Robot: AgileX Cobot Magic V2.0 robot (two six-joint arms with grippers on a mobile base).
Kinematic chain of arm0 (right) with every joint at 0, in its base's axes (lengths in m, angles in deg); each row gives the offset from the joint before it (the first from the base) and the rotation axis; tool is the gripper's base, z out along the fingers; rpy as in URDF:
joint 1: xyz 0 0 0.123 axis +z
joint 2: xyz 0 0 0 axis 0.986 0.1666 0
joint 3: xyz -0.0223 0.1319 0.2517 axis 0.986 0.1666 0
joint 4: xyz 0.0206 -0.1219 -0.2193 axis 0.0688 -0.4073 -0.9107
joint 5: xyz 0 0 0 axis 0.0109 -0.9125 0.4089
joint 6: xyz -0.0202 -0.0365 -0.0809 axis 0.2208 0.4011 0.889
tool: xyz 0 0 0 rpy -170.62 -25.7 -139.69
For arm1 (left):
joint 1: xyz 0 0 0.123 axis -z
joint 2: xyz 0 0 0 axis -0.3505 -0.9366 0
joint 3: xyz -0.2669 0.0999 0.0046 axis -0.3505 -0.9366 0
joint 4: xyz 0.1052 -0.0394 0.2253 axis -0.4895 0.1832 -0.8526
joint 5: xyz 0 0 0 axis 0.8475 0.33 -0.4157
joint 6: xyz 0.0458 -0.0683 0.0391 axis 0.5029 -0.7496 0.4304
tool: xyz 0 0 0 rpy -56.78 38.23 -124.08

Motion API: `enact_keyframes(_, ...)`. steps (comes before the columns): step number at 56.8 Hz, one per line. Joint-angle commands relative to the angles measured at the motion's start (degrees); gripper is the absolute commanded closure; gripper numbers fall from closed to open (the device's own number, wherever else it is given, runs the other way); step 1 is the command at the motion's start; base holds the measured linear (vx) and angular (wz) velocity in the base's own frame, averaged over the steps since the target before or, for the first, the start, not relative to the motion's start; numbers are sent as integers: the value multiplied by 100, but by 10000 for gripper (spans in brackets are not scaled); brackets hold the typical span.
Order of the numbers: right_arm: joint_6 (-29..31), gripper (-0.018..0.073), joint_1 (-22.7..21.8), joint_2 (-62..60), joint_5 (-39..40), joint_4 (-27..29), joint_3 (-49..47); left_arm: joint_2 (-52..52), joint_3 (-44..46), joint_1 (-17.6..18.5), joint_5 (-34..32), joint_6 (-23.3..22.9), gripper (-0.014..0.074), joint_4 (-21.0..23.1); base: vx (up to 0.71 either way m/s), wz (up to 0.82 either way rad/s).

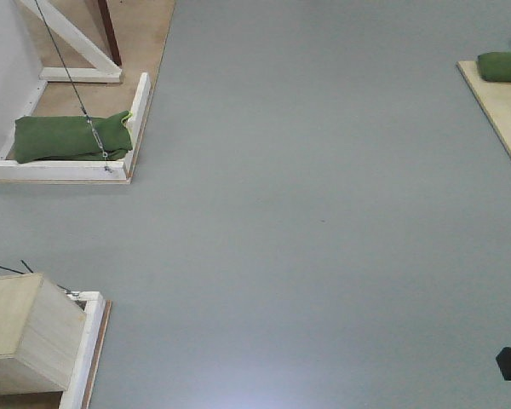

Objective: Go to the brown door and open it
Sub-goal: 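Drive the base forward toward the brown wooden door frame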

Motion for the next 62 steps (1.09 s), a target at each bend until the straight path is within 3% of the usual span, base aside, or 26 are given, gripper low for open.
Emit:
enact_keyframes(1,46,559,-2,-33,454,-1,33,29,146,-4,-431,1,603,32,0,0)
enact_keyframes(62,46,559,-2,-33,454,-1,33,29,146,-4,-431,1,603,32,0,0)
